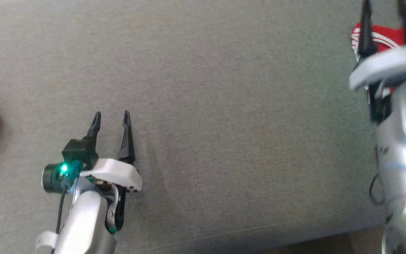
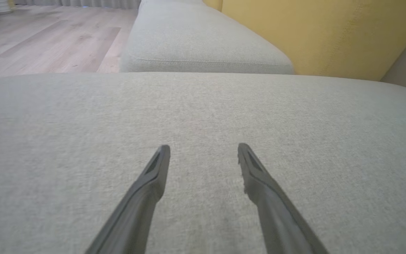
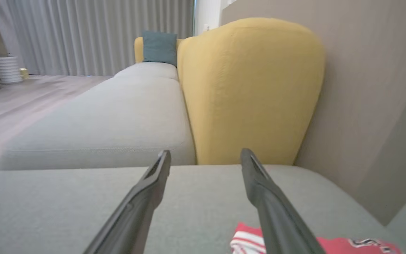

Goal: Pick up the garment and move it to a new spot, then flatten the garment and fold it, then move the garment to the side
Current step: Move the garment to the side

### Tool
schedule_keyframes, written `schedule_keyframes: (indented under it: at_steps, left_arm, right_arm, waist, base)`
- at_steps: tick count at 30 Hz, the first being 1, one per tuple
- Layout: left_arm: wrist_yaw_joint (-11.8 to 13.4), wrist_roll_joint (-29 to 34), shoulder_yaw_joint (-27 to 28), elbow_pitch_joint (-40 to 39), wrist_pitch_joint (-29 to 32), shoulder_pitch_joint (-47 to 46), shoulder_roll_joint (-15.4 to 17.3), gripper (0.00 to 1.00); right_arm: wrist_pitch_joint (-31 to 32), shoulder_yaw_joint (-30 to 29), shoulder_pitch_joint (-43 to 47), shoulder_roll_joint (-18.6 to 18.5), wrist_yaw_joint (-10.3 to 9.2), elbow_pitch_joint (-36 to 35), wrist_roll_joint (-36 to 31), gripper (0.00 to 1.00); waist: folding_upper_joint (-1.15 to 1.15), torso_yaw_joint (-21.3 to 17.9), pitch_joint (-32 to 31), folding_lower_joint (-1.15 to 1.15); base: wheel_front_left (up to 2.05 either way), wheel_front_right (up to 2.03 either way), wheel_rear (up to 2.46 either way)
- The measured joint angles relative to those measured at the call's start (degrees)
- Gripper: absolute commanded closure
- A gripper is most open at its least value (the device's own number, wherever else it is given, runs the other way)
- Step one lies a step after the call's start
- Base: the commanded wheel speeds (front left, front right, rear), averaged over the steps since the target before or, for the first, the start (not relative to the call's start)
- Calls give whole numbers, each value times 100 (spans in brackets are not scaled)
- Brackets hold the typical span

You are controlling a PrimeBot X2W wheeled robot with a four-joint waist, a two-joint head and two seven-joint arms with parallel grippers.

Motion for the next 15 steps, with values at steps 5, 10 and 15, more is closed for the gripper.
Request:
schedule_keyframes:
  at_steps: [5,10,15]
  left_arm:
    - [111,-110,111,-3,0,236,-5,0]
    - [177,-138,285,-22,0,462,-7,0]
    - [202,-187,387,-24,1,601,-10,0]
  right_arm:
    - [1,352,901,37,0,-285,557,0]
    - [1,577,1380,197,0,-441,768,0]
    - [1,582,2035,315,0,-467,857,0]
  waist:
    - [0,313,-277,0]
    - [0,586,-539,0]
    - [0,831,-794,0]
  base:
    - [0,0,0]
    - [0,0,0]
    - [0,0,0]
